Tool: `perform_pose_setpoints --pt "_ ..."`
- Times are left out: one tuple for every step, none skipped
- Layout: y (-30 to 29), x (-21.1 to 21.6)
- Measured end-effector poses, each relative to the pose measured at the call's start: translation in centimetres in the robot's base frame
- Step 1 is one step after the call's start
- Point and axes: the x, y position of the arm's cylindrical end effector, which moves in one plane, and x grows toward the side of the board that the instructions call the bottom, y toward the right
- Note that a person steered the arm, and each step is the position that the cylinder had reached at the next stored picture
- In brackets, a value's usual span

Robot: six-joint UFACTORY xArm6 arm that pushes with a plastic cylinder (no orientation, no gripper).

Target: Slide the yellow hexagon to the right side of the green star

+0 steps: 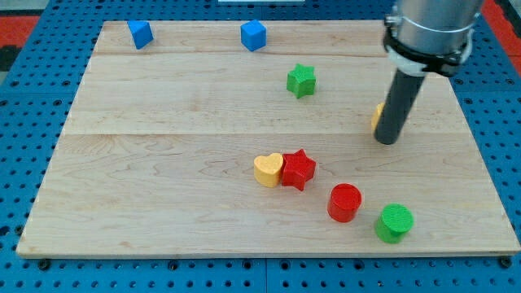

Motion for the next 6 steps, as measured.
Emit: perform_pose_setpoints --pt "2.0 -0.4" --pt "-2.1 -7.0" --pt "-3.4 -8.3" --pt "-8.9 -9.6" --pt "-3.2 -12.5" --pt "-4.1 -16.3"
